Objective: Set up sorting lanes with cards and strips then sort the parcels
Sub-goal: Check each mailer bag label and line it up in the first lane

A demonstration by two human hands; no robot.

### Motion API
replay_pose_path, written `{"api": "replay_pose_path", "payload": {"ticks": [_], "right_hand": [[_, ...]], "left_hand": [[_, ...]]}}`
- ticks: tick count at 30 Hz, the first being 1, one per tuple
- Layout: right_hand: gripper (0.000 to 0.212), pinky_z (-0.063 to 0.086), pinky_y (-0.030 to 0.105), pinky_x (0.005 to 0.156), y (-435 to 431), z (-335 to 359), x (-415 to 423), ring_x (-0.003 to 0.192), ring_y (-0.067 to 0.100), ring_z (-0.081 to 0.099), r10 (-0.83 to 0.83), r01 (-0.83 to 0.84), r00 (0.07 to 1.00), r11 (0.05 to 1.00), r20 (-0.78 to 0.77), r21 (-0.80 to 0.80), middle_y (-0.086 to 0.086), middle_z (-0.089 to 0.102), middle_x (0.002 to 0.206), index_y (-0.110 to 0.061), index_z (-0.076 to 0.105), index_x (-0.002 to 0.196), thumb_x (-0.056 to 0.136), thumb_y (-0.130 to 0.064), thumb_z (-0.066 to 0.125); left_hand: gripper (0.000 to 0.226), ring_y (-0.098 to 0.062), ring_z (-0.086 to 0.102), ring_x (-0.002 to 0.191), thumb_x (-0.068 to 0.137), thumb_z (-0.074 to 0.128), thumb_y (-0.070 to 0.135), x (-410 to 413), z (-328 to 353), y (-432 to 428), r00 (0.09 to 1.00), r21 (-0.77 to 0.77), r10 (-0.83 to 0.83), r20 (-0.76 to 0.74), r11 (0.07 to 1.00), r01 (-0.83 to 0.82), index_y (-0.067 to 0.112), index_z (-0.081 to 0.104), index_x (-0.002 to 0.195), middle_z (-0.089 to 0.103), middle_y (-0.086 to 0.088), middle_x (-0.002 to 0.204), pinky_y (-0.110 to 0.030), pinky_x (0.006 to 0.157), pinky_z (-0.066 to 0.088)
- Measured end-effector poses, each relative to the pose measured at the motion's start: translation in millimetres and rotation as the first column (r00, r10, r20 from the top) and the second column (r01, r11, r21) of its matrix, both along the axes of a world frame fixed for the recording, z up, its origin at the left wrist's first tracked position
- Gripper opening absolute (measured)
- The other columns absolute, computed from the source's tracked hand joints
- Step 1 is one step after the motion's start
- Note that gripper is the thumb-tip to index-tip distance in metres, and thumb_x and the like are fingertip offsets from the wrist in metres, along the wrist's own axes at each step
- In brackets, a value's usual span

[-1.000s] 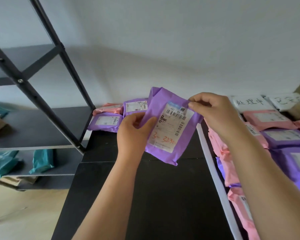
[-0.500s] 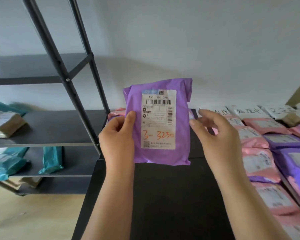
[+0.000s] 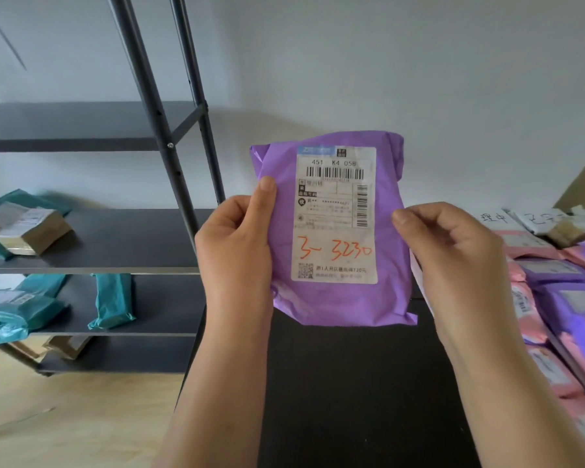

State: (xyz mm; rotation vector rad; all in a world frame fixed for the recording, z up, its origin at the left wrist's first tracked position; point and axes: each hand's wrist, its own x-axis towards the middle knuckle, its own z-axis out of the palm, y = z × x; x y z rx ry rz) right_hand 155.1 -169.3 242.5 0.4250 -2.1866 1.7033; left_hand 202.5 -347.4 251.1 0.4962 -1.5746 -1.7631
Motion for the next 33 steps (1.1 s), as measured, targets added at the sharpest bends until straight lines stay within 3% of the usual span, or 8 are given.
{"api": "replay_pose_path", "payload": {"ticks": [4, 12, 16, 19, 20, 23, 29, 33], "right_hand": [[0.019, 0.057, 0.059, 0.076, 3, 8, 6, 0.084, 0.027, 0.071, 0.053, -0.048, 0.998, 0.992, 0.046, -0.120, 0.002, 0.073, 0.081, -0.020, 0.069, 0.081, 0.094, -0.034, 0.067], [0.019, 0.058, 0.058, 0.080, -1, 13, 9, 0.085, 0.024, 0.073, 0.082, -0.065, 0.991, 0.985, 0.104, -0.158, 0.002, 0.074, 0.084, -0.021, 0.069, 0.081, 0.094, -0.033, 0.066], [0.026, 0.060, 0.045, 0.072, -4, 16, 11, 0.083, 0.021, 0.072, 0.091, -0.086, 0.994, 0.994, 0.067, -0.069, 0.000, 0.072, 0.082, -0.020, 0.066, 0.086, 0.093, -0.045, 0.061], [0.033, 0.050, 0.014, 0.059, -6, 16, 13, 0.073, 0.004, 0.066, 0.079, -0.080, 0.996, 0.997, 0.043, 0.008, -0.007, 0.069, 0.077, -0.024, 0.065, 0.083, 0.082, -0.057, 0.061], [0.030, 0.047, 0.010, 0.055, -7, 16, 13, 0.070, 0.000, 0.064, 0.067, -0.069, 0.997, 0.997, 0.035, 0.036, -0.010, 0.068, 0.076, -0.025, 0.066, 0.082, 0.081, -0.055, 0.063], [0.017, 0.047, 0.012, 0.055, -13, 9, 12, 0.069, 0.002, 0.063, 0.055, -0.057, 0.998, 0.995, 0.029, 0.081, -0.015, 0.069, 0.074, -0.024, 0.068, 0.080, 0.083, -0.041, 0.070], [0.021, 0.056, 0.043, 0.067, -16, 4, 9, 0.073, 0.020, 0.066, 0.050, -0.053, 0.996, 0.998, 0.075, 0.027, -0.002, 0.070, 0.073, -0.022, 0.068, 0.072, 0.088, -0.036, 0.067], [0.028, 0.051, 0.018, 0.054, -13, 8, 6, 0.070, 0.011, 0.069, 0.126, -0.104, 0.976, 0.986, 0.178, -0.127, -0.004, 0.069, 0.067, -0.025, 0.070, 0.063, 0.090, -0.031, 0.067]], "left_hand": [[0.046, -0.037, 0.069, 0.076, 0.085, 0.070, 0.053, 7, 5, 0, 1.000, -0.010, -0.020, -0.014, 1.000, 0.020, 0.009, 0.062, 0.071, 0.070, -0.016, 0.082, -0.043, 0.064, 0.056], [0.044, -0.014, 0.063, 0.059, 0.087, 0.069, 0.049, 5, 5, -4, 0.999, -0.011, -0.004, -0.032, 1.000, 0.003, 0.011, 0.063, 0.064, 0.067, 0.000, 0.064, -0.025, 0.051, 0.051], [0.042, -0.010, 0.063, 0.056, 0.090, 0.067, 0.046, 4, 3, -6, 0.997, -0.009, 0.050, -0.065, 0.999, -0.051, 0.015, 0.064, 0.062, 0.066, 0.004, 0.061, -0.020, 0.049, 0.049], [0.043, -0.006, 0.062, 0.053, 0.091, 0.067, 0.046, 5, 3, -10, 0.987, 0.002, 0.130, -0.094, 0.991, -0.131, 0.016, 0.064, 0.061, 0.066, 0.006, 0.059, -0.016, 0.046, 0.046], [0.042, -0.005, 0.062, 0.053, 0.091, 0.067, 0.045, 5, 3, -10, 0.984, 0.017, 0.145, -0.105, 0.989, -0.144, 0.016, 0.064, 0.060, 0.066, 0.007, 0.058, -0.015, 0.046, 0.046], [0.041, -0.003, 0.062, 0.053, 0.092, 0.067, 0.042, 5, 2, -12, 0.980, 0.049, 0.157, -0.119, 0.987, -0.152, 0.016, 0.063, 0.060, 0.065, 0.008, 0.058, -0.015, 0.047, 0.046], [0.040, -0.009, 0.066, 0.058, 0.090, 0.069, 0.044, 5, -1, -17, 0.993, 0.061, 0.108, -0.053, 0.993, -0.104, 0.016, 0.067, 0.062, 0.070, 0.004, 0.064, -0.019, 0.049, 0.050], [0.036, -0.017, 0.070, 0.067, 0.088, 0.073, 0.040, 2, -3, -19, 1.000, 0.181, -0.001, -0.028, 0.984, 0.006, 0.023, 0.068, 0.057, 0.073, -0.003, 0.072, -0.030, 0.061, 0.058]]}}
